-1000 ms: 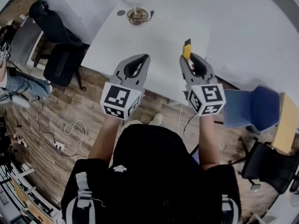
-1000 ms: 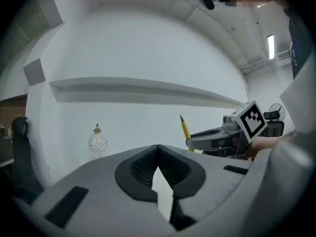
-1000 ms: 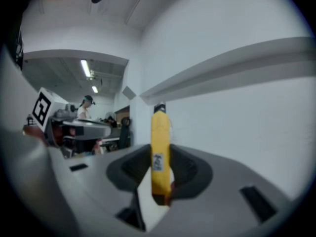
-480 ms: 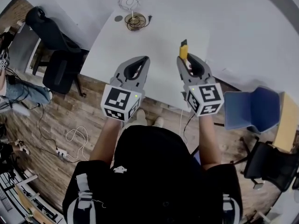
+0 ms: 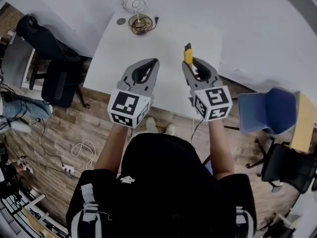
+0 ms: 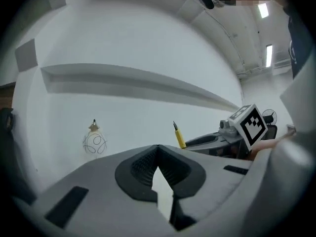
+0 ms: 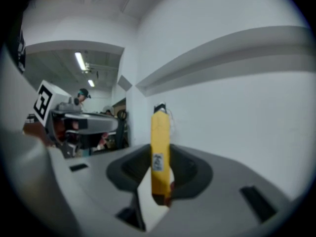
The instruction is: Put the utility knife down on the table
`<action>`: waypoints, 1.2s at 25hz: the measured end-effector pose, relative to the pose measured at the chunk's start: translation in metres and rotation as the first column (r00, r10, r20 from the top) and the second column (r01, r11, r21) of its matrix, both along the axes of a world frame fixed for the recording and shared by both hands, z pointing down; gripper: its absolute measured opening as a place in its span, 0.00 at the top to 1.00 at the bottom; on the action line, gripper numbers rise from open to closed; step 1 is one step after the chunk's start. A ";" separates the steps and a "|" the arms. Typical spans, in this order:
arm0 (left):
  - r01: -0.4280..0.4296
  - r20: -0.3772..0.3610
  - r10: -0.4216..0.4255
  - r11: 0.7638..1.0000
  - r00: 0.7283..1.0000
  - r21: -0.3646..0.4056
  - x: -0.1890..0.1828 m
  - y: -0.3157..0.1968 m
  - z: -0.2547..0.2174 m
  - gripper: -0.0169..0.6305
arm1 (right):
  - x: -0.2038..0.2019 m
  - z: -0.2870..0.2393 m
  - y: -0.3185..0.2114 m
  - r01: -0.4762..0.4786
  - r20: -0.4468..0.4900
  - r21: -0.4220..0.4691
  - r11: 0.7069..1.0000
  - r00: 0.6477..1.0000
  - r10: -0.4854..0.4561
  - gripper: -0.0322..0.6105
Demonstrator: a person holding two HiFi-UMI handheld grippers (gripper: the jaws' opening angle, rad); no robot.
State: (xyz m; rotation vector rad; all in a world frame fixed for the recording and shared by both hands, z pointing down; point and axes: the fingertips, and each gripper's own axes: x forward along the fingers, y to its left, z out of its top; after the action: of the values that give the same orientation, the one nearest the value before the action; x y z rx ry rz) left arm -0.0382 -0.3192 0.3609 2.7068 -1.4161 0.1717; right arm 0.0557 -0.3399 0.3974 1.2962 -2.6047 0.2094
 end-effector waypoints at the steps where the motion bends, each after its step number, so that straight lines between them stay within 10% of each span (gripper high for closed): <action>1: -0.002 -0.004 0.002 1.000 1.000 -0.004 -0.002 -0.003 0.002 0.95 | -0.004 0.006 -0.002 0.005 -0.010 -0.014 1.000 1.000 -0.005 0.74; 11: -0.004 -0.029 0.002 0.999 1.000 -0.049 -0.024 -0.028 0.020 0.95 | -0.049 0.089 -0.016 0.089 -0.106 -0.211 0.973 0.988 -0.114 0.74; 30: 0.024 -0.015 -0.027 0.991 1.000 -0.131 -0.047 -0.051 0.056 0.95 | -0.062 0.263 0.016 0.188 -0.350 -0.592 0.784 0.816 -0.460 0.74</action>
State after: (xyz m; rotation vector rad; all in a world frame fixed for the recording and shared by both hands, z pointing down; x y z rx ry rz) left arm -0.0855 -0.3697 0.4171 2.5776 -1.3826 0.2318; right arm -0.0058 -0.3241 0.6601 0.5707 -2.0723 0.4489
